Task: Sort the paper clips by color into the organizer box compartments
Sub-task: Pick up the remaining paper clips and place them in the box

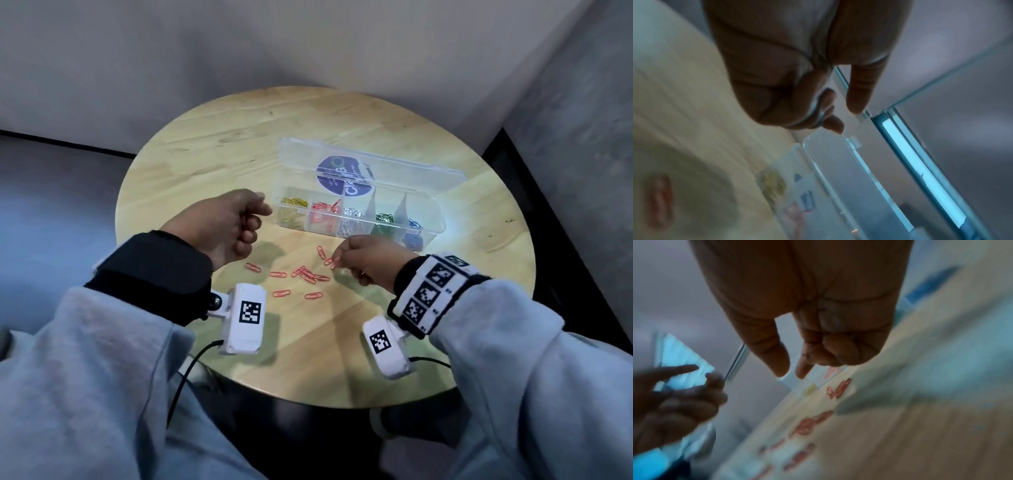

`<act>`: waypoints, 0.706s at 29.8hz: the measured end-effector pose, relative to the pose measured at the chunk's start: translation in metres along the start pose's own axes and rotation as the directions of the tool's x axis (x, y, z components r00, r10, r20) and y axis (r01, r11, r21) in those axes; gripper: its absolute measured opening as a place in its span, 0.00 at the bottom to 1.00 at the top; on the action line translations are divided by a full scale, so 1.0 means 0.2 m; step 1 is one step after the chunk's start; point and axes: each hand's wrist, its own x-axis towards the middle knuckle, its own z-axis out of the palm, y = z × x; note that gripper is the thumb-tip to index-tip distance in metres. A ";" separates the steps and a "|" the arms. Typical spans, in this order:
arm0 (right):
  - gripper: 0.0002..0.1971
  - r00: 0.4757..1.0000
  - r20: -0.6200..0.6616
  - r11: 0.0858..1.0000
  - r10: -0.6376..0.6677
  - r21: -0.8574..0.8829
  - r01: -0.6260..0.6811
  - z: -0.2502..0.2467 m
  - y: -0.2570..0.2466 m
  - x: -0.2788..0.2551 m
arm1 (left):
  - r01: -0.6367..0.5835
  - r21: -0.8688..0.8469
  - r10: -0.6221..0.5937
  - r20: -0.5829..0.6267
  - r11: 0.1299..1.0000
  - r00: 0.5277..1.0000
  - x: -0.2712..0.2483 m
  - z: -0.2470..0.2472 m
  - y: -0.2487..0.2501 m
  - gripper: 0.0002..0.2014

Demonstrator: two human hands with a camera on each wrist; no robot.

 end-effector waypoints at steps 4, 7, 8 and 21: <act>0.21 0.994 -0.011 0.771 -0.113 -0.632 0.081 0.08 -0.02 0.00 | -0.031 0.850 0.140 -0.051 0.526 0.989 0.06 -0.04 -0.08 0.03; 0.25 0.993 0.014 0.685 -0.120 -0.722 0.093 0.13 -0.02 0.02 | 0.026 0.959 0.179 -0.079 0.282 0.981 0.08 -0.05 -0.13 0.03; 0.24 0.994 0.012 0.683 -0.113 -0.725 0.086 0.14 -0.03 0.02 | 0.028 0.965 0.191 -0.080 0.262 0.978 0.09 -0.05 -0.14 0.05; 0.06 0.995 0.063 0.671 -0.076 -0.735 0.098 0.21 -0.05 0.02 | 0.008 0.976 0.093 -0.029 0.217 0.995 0.17 -0.06 -0.19 0.08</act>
